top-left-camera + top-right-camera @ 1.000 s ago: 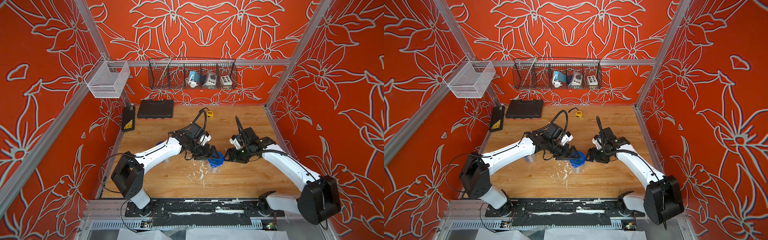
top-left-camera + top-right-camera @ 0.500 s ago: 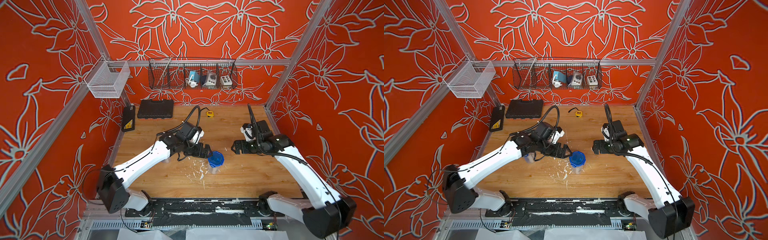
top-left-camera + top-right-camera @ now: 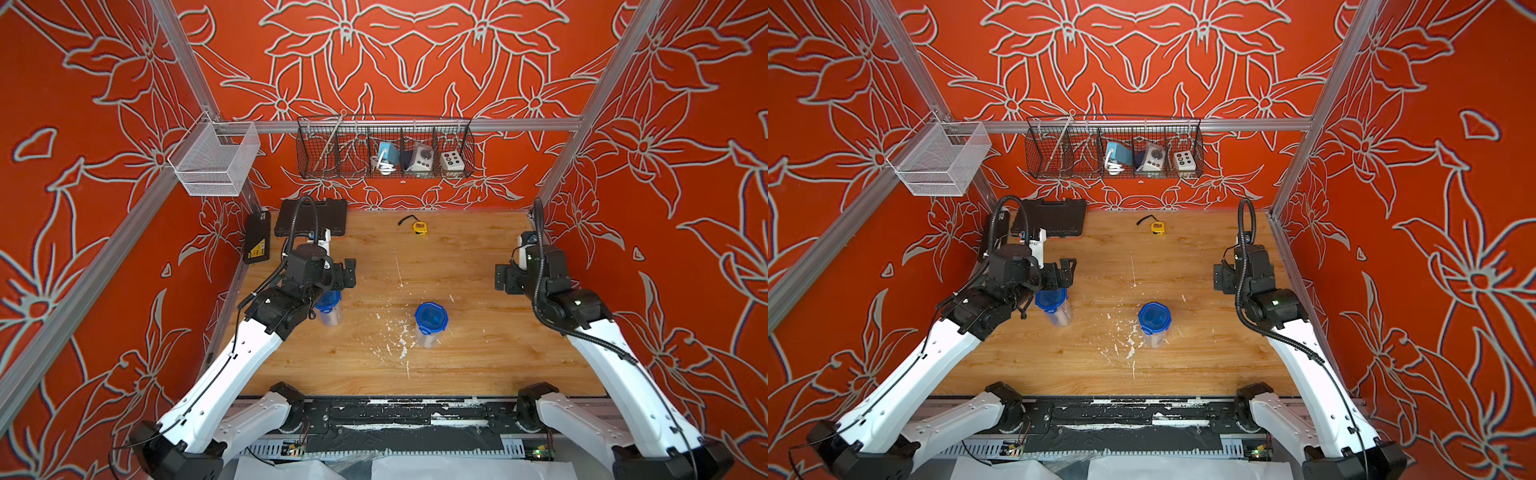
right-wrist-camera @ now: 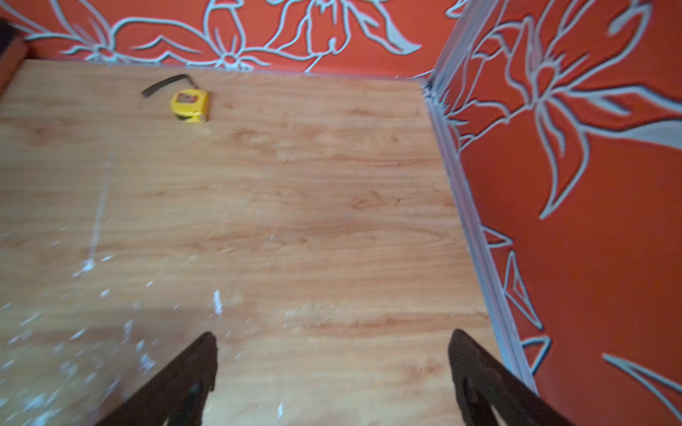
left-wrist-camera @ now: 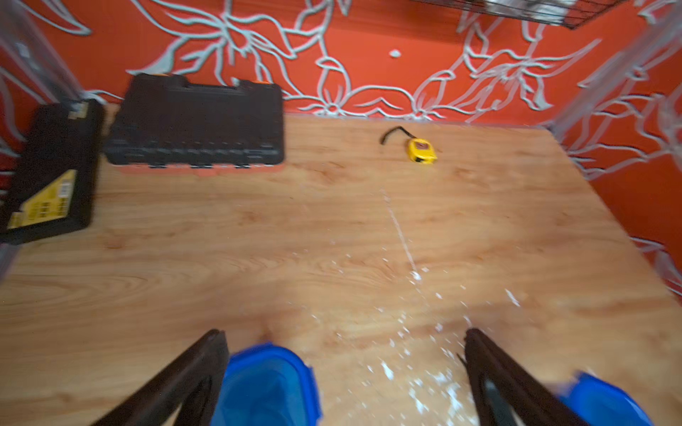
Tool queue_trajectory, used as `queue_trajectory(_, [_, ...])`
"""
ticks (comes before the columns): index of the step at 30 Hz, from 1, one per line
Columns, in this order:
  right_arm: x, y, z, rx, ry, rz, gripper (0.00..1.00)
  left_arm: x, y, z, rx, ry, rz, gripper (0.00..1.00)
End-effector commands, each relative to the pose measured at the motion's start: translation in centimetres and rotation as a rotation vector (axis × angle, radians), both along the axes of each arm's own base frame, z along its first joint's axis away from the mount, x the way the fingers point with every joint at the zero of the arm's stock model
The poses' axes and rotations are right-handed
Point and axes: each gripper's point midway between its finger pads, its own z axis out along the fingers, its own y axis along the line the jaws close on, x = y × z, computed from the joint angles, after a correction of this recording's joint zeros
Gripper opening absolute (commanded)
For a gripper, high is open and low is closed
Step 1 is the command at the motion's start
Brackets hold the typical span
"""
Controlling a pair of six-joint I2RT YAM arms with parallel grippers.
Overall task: Pack away toiletry kits
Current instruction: Reset both arms
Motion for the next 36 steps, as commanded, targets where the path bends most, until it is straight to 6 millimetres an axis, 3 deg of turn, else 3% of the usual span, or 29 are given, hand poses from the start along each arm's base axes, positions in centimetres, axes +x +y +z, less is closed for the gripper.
queue_trajectory(1, [1.5, -3.4, 0.5, -0.131, -0.164, -0.130, 0.98, 2.3, 2.7, 2.7, 0.070, -0.214, 0.099, 0.98])
queue_trajectory(3, [2.5, -2.3, -0.3, -0.186, -0.226, -0.005, 0.98, 3.5, 3.8, 1.7, 0.101, -0.253, 0.121, 0.98])
queue_trajectory(5, [3.4, -1.2, -1.4, -0.250, -0.253, 0.105, 0.98, 5.1, 5.6, -0.6, 0.096, -0.236, 0.145, 0.98])
queue_trajectory(9, [5.2, -1.4, -4.4, -0.173, -0.236, 0.113, 0.98, 7.3, 9.9, -2.1, -0.035, -0.264, 0.207, 0.98])
queue_trajectory(12, [6.1, -1.4, -6.8, -0.130, -0.231, 0.103, 0.98, 8.7, 11.4, -4.1, 0.006, -0.227, 0.244, 0.98])
queue_trajectory(16, [7.3, -1.7, -8.5, -0.116, -0.247, 0.104, 0.98, 9.0, 13.3, -7.2, 0.031, -0.209, 0.286, 0.98])
queue_trajectory(20, [9.1, -1.8, -8.3, -0.121, -0.279, 0.101, 0.98, 8.7, 13.8, -10.7, 0.071, -0.186, 0.293, 0.98])
queue_trajectory(24, [11.1, -2.2, -8.1, -0.098, -0.329, 0.081, 0.98, 8.2, 14.2, -12.7, 0.110, -0.195, 0.308, 0.98])
queue_trajectory(29, [12.4, -2.2, -10.4, -0.079, -0.300, 0.078, 0.98, 8.8, 14.1, -12.7, 0.083, -0.210, 0.304, 0.98])
queue_trajectory(36, [13.7, -1.3, -12.4, 0.008, -0.249, 0.088, 0.98, 7.6, 12.6, -12.7, 0.081, -0.223, 0.221, 0.98])
